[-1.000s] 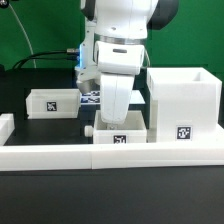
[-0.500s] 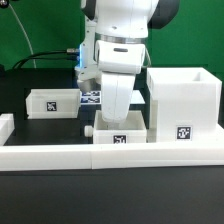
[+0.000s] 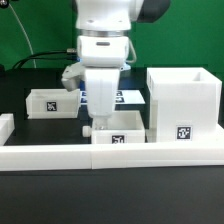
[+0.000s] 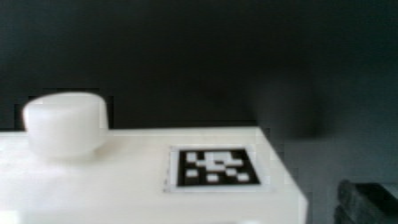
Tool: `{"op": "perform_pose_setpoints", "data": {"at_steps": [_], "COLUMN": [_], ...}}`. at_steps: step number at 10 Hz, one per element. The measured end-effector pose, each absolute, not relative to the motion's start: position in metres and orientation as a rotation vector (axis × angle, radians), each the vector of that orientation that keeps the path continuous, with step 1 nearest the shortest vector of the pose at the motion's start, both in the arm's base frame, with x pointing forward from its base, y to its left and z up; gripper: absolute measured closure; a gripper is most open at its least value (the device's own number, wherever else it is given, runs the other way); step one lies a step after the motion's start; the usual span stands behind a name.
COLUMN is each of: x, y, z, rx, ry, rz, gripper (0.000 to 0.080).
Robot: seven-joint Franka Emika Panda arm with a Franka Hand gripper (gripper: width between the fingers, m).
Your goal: Assemble drawer
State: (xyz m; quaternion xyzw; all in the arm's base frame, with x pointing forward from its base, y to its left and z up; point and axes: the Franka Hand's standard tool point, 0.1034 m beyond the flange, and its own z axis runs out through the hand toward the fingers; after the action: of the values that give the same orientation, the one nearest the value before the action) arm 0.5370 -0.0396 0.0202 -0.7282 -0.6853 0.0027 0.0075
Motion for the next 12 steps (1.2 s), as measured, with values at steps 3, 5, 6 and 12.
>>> {"op": "perform_pose_setpoints", "data": {"at_steps": [3, 5, 6, 12], "x": [0.536, 0.535, 0.535, 0.529], "y": [-0.051, -0.051, -0.051, -0.041], "z": [0.019, 0.018, 0.017, 0.008], "rx": [-2.260, -2.267, -2.267, -2.289], "ry": [-2.096, -2.082, -2.081, -2.048], "rz": [-0.063, -0.065, -0.065, -0.068], "gripper": [0.0150, 0.0150, 0.0150, 0.0150]}}
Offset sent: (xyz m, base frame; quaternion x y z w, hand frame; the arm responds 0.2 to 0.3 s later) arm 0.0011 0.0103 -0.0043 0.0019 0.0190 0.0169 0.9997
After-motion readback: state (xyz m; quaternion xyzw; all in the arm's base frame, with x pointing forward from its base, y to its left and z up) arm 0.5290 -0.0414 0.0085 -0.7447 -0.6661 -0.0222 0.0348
